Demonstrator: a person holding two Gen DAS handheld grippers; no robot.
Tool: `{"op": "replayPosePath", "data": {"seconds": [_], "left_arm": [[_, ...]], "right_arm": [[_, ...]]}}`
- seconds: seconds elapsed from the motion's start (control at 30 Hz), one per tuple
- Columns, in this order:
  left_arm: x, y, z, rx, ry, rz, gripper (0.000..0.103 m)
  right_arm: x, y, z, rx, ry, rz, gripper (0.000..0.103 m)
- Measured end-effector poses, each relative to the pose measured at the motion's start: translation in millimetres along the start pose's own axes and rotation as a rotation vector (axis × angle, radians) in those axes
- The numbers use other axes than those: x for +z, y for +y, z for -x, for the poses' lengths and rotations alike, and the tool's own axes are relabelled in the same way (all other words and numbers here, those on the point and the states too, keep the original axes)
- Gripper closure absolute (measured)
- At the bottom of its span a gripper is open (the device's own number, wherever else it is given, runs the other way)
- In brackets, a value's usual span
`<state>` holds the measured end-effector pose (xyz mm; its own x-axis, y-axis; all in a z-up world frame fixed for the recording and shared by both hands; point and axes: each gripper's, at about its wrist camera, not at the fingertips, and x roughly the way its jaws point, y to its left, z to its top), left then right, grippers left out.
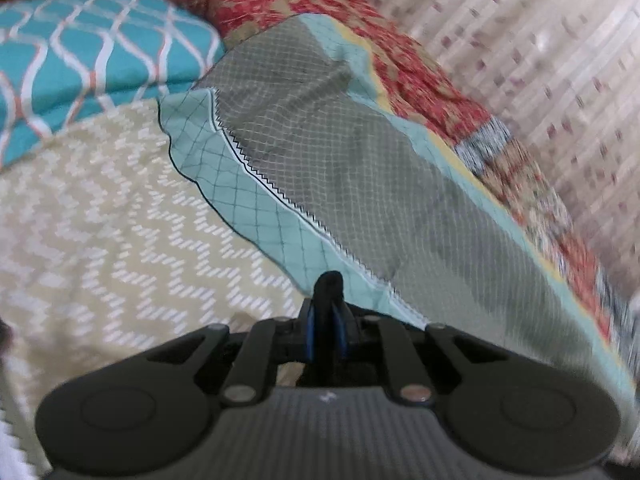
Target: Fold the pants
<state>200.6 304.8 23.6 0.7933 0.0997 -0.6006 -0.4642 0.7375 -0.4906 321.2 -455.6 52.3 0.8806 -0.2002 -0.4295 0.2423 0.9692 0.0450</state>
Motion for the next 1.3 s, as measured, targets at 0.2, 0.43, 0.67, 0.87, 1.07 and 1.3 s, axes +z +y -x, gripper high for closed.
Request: {"op": "replayPosePath", "data": {"seconds": [0.2, 0.43, 0.67, 0.87, 1.07, 1.3], "left_arm": [[-18.5, 29.4, -46.1, 0.098, 0.132, 0.166, 0.078], [-18.3, 60.1, 44.9, -0.090, 0.108, 0.086, 0.047], [-56.7, 76.3, 117.9, -0.072, 0.159, -0.011, 0.024], [-95.7, 78.2, 150.7, -0.086, 0.250, -0.026, 0.013], [-123.6, 74.2, 174.1, -0.114, 0.279, -0.066, 0.009], [-150.4, 69.0, 174.5, -0.067, 0.292, -0.139, 0.006]], "right_arm": [[-41.6, 35.0, -61.1, -0.096, 0.182, 0.051, 0.041], [-69.8, -37.3, -25.1, 0.064, 0.190, -0.211, 0.041], [-111.2, -75.2, 47.8, 0.184, 0.236, -0.475, 0.041], [-143.2, -33.3, 106.7, 0.317, 0.281, -0.329, 0.041], [-163.4, -32.3, 144.9, 0.332, 0.299, -0.271, 0.041], [-199.2, -69.6, 195.6, 0.293, 0.326, -0.379, 0.041]]}}
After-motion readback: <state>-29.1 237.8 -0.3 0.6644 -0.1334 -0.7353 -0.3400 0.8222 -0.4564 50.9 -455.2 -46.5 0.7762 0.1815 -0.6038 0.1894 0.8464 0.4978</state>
